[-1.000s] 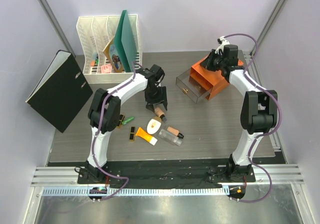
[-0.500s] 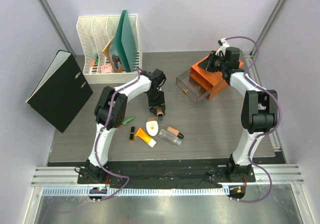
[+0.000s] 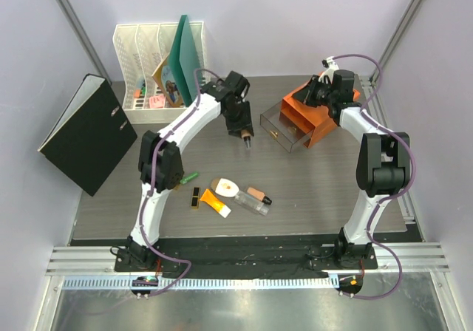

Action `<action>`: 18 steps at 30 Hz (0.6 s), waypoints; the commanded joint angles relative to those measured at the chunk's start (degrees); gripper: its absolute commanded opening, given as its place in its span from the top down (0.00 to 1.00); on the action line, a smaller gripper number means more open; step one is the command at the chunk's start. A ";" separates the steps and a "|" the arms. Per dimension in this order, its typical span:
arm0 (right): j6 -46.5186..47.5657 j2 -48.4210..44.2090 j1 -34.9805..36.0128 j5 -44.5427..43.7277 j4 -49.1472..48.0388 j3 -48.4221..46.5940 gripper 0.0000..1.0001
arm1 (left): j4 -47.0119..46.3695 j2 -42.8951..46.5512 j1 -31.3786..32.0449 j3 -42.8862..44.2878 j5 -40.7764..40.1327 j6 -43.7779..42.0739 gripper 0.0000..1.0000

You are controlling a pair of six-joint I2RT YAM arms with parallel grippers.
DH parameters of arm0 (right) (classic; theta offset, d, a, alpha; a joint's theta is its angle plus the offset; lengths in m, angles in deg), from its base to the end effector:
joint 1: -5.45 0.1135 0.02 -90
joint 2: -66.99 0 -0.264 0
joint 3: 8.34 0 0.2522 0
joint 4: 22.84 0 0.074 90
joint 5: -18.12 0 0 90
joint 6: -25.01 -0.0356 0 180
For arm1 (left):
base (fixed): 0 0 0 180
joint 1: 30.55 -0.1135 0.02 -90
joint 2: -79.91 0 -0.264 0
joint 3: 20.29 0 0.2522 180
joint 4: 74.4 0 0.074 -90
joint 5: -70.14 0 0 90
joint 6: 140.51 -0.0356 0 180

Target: Organize the makeup

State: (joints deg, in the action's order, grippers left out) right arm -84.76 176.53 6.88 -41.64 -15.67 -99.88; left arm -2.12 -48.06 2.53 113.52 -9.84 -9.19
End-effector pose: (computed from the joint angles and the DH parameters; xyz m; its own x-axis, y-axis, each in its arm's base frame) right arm 0.4424 0.0290 0.2398 -0.5615 0.2783 -0.7793 -0.3053 0.8056 0.5077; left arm 0.3962 -0.2655 0.2473 -0.9702 -0.1440 -0.1949 -0.0597 0.9215 -0.3837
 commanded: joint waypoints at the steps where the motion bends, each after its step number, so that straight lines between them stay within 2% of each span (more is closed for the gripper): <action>1: 2.72 7.97 0.50 -3.87 22.50 6.59 0.99 | -7.44 5.96 -0.03 7.56 7.09 0.86 1.00; 3: 2.72 8.06 0.50 -3.87 22.41 6.85 0.99 | -15.92 6.58 -0.03 7.22 10.88 2.53 1.00; 7: 2.46 8.24 0.41 -3.70 22.32 6.85 0.99 | -26.06 5.89 -0.03 6.95 17.22 8.32 1.00; 10: 2.37 8.50 0.50 -3.61 22.32 6.76 0.99 | -28.98 2.90 0.05 9.58 19.94 10.61 1.00; 15: 2.19 8.94 0.50 -3.70 22.50 6.67 0.99 | -32.15 -3.51 1.28 15.82 22.49 15.89 0.86; 18: 2.19 9.12 0.50 -3.87 22.76 6.59 0.99 | -34.61 -5.80 2.07 16.88 22.68 18.52 0.82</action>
State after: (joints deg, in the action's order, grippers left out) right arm -85.40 177.20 6.80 -40.68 -16.78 -99.58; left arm -29.77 -51.16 3.36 127.57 9.02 3.88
